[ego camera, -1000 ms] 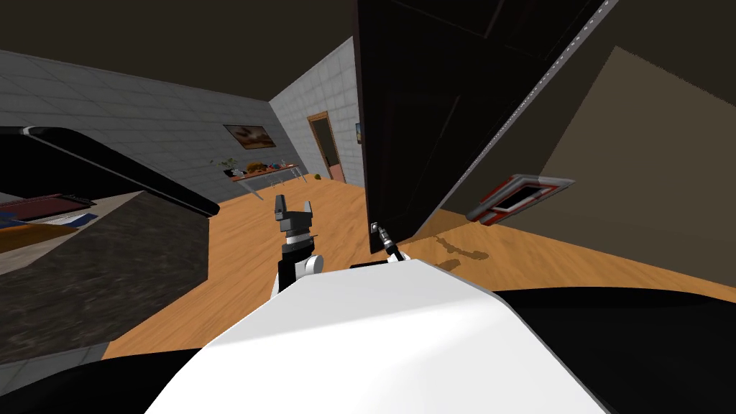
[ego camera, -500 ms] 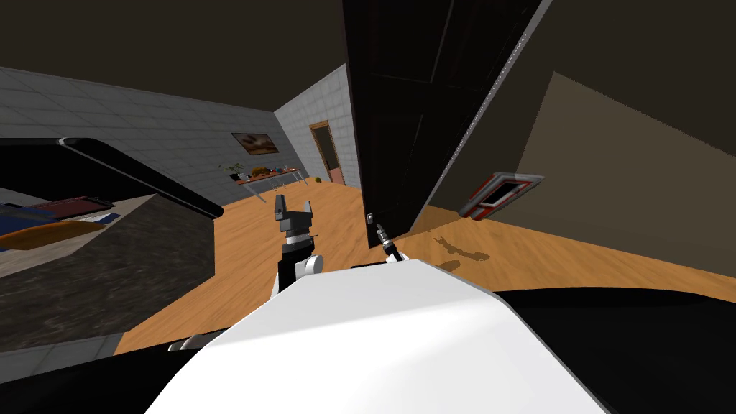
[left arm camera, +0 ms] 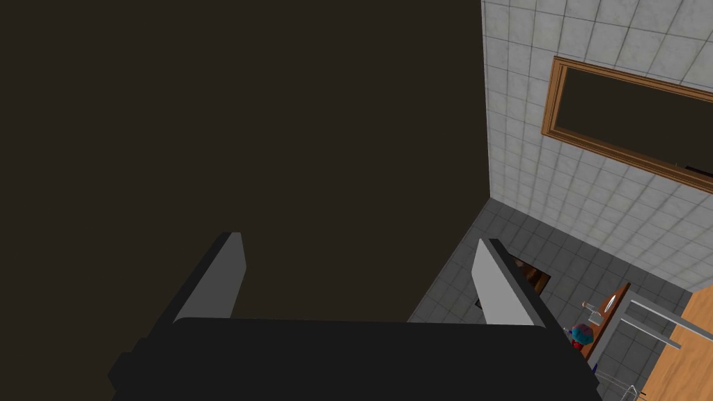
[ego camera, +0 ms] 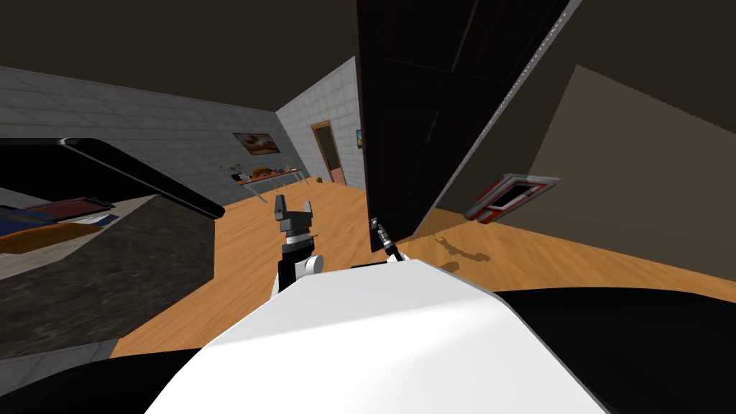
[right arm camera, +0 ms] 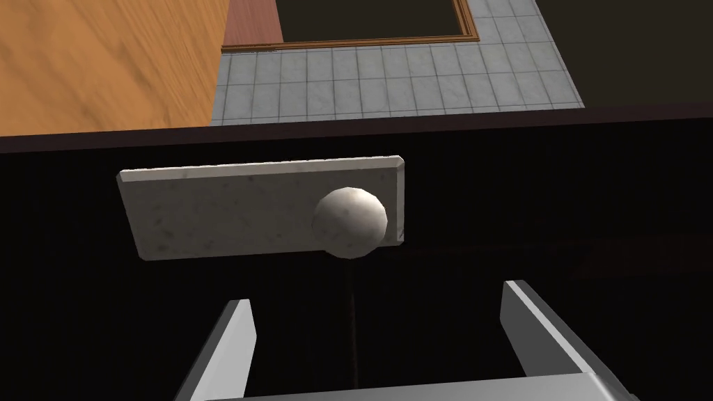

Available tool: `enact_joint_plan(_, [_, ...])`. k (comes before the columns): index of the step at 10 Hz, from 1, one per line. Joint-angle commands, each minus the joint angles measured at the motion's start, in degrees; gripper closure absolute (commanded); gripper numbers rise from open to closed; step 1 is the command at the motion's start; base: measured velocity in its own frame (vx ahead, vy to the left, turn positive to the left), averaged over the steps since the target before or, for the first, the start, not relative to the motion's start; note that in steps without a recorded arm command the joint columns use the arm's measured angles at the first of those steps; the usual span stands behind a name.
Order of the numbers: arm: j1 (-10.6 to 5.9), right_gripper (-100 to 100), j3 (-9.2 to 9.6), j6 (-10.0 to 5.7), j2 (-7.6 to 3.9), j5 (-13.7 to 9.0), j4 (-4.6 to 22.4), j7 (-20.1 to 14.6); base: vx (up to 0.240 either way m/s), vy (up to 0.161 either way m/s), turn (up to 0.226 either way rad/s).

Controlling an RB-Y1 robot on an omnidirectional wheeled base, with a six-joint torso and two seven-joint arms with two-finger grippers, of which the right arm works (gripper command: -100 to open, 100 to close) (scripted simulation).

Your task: Push the door open

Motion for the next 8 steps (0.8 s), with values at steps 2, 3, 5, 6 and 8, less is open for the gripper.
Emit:
enact_joint_plan(2, [-0.10,-100,-0.41,-0.94,0.36,-0.1,0.6,0.3,0.265,0.050,0.036])
enact_joint_plan(3, [-0.09,-100,-0.51,-1.19,0.56,-0.1,0.8,0.3,0.219,0.100,0.022])
enact_joint_plan(5, [-0.09,100,-0.44,-1.00,0.43,-0.1,0.7,0.3,0.032,0.018,-0.002])
enact_joint_plan(6, [-0.09,100,-0.44,-1.00,0.43,-0.1,0.7,0.3,-0.027,-0.017,0.017])
enact_joint_plan(8, [-0.09,100,-0.44,-1.00,0.43,-0.1,0.7,0.3,-0.018,-0.009,0.001])
